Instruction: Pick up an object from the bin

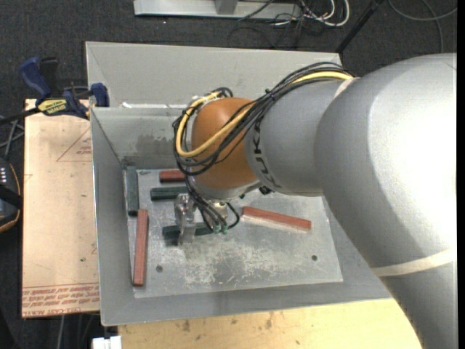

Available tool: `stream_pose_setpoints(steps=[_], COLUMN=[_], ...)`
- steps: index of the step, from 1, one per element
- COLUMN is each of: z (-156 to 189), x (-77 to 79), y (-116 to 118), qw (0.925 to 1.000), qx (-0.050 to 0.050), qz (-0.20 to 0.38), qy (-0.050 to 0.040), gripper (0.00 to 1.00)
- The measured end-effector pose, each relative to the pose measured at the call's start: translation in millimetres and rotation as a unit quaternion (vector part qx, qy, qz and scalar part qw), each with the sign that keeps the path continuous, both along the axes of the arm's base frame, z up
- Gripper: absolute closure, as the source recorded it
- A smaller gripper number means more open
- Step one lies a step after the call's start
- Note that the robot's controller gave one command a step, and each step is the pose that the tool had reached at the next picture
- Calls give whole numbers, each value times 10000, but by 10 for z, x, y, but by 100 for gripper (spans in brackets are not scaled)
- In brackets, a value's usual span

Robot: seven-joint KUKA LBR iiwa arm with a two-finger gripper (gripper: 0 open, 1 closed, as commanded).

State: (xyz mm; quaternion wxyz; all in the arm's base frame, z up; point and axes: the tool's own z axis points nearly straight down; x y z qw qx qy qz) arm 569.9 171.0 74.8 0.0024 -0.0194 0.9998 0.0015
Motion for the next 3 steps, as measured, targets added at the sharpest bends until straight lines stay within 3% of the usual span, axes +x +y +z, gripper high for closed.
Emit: stream_pose_setpoints(steps=[3], z=[276], x=[-15], y=[-4], qw=[10000], qx=[-11], qz=[0], qy=[36], gripper=[100])
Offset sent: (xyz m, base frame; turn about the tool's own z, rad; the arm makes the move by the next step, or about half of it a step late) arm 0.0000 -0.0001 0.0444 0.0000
